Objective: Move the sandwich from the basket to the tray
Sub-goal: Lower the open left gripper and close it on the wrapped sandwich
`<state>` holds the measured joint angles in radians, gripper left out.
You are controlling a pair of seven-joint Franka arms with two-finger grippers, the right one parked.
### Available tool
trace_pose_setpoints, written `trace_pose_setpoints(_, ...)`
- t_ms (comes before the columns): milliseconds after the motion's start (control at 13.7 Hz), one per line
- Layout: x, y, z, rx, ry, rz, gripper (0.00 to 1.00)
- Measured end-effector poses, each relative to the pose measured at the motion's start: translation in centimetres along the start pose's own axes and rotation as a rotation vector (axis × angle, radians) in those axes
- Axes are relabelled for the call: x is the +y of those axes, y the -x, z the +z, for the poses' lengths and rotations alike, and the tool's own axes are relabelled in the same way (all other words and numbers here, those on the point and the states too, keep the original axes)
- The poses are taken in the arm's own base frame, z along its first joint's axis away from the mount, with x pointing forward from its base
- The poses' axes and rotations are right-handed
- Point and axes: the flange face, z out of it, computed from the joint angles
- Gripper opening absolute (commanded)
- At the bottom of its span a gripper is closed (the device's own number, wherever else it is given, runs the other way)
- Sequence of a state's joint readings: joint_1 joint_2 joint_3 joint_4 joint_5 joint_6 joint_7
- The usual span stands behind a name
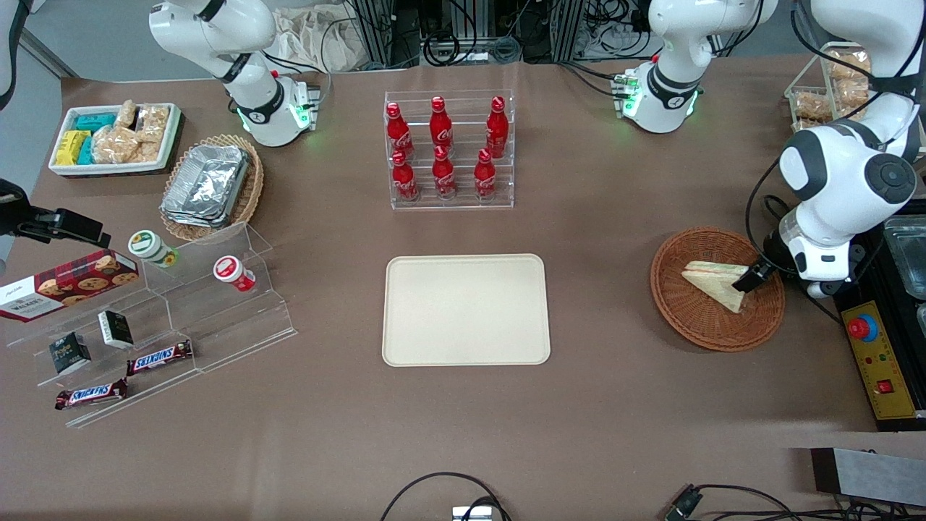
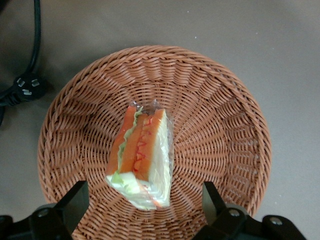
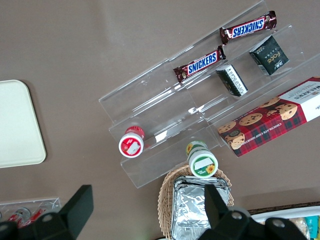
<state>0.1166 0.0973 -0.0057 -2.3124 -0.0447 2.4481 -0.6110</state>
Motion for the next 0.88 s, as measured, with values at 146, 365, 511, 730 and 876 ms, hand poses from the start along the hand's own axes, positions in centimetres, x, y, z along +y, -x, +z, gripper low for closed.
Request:
trace_pose_setpoints(146,-0.1,0.1,1.0,0.008,0.005,-0.001,1.0)
trace_pose_setpoints(365,-0.3,0.2,2.3,0.013,0.007,-0.001,1.0)
trace_pose_setpoints(511,-0.3,0.2,3.3,0.02,0.011,-0.002,1.0)
trace_pose_setpoints(730,-0.4,0.2,4.3,0.022,0.012,-0.003,1.0)
trace_pose_setpoints(876,-0.4,0.2,4.6,0.017,0.019,-0.017,0.95)
